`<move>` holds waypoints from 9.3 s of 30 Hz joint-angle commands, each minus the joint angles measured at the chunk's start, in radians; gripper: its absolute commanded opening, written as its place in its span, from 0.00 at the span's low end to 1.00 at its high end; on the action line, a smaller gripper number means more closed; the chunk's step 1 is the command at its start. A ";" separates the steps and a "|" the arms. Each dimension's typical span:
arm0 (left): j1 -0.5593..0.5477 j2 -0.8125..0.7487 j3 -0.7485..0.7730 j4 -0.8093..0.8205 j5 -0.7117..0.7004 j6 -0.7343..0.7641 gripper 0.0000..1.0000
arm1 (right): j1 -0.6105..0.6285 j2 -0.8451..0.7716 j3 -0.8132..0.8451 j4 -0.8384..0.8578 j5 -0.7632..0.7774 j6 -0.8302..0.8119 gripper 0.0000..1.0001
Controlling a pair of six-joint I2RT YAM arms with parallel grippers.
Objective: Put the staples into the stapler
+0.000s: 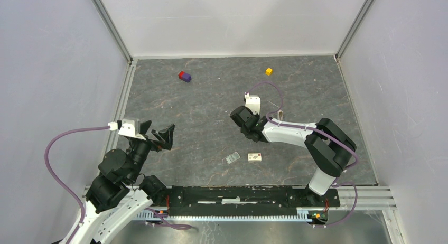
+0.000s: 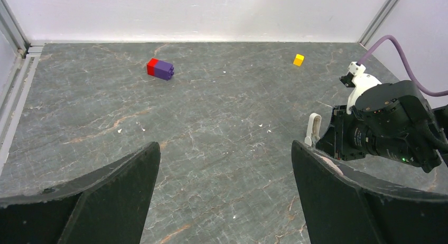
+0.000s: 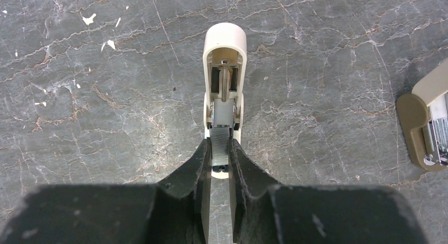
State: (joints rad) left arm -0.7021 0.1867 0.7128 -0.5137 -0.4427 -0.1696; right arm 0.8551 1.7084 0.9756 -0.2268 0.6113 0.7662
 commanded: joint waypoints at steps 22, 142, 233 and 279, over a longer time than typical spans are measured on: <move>0.003 -0.010 -0.009 0.046 -0.002 0.038 1.00 | -0.004 0.010 0.006 -0.002 0.030 0.003 0.19; 0.003 0.088 -0.008 0.037 -0.038 0.037 1.00 | -0.094 -0.037 -0.084 0.208 -0.082 -0.238 0.37; -0.328 1.710 0.227 0.852 -0.041 -0.145 0.47 | -0.571 0.082 0.008 0.349 -1.029 -0.609 0.42; -0.265 1.624 0.134 0.958 0.092 -0.066 0.50 | -0.516 0.050 -0.080 0.388 -1.140 -0.639 0.42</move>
State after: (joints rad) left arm -0.9756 1.8782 0.8589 0.4492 -0.3557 -0.2512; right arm 0.3328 1.7992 0.8917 0.2028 -0.5941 0.1570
